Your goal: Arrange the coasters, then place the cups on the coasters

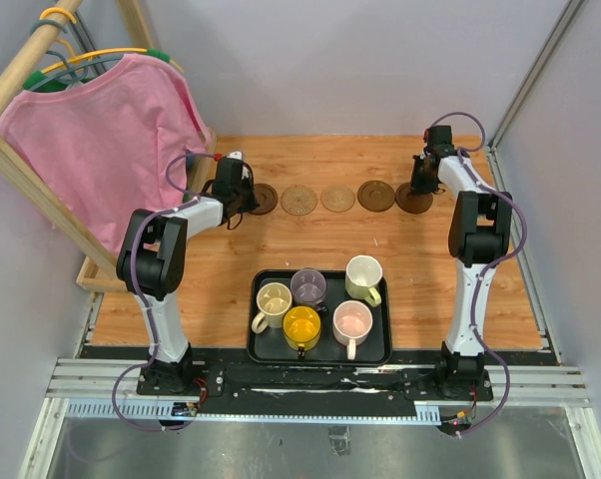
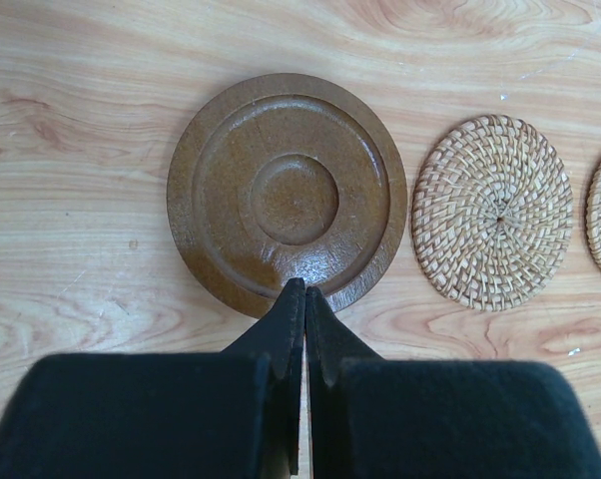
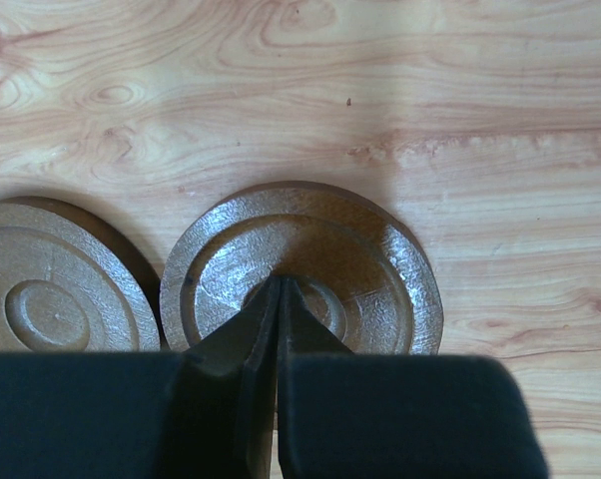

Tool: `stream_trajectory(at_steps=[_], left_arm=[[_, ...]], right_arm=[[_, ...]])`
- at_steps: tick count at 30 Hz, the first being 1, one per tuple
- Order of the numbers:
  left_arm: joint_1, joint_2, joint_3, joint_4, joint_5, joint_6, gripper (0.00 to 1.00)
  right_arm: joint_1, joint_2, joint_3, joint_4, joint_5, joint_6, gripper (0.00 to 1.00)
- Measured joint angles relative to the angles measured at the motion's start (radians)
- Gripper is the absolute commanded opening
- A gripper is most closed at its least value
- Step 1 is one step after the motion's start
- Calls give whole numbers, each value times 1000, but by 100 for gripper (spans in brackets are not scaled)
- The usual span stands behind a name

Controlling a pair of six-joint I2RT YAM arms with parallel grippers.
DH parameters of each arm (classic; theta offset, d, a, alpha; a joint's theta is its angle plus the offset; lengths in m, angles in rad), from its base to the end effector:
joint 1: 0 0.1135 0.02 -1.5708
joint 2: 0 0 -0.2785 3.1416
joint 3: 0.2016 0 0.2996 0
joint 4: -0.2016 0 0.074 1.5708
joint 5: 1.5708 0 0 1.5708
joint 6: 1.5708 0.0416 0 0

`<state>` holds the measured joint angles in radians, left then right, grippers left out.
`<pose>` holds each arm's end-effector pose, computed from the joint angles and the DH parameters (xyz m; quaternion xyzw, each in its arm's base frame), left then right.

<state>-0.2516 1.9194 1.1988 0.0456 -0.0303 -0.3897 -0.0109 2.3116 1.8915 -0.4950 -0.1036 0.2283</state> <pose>0.4512 -0.1147 0.1544 -0.0687 0.8987 -0.1235 0.4153 0.5708 -0.0019 0.1626 0.0963 0.9407 0.0836 0.3144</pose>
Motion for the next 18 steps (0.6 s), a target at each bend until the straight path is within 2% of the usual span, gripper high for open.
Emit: stream_trajectory(at_steps=[18], left_arm=[[0,0,0,-3,-3,0,1]], right_arm=[[-20,-31,-58,32,26,15,1]])
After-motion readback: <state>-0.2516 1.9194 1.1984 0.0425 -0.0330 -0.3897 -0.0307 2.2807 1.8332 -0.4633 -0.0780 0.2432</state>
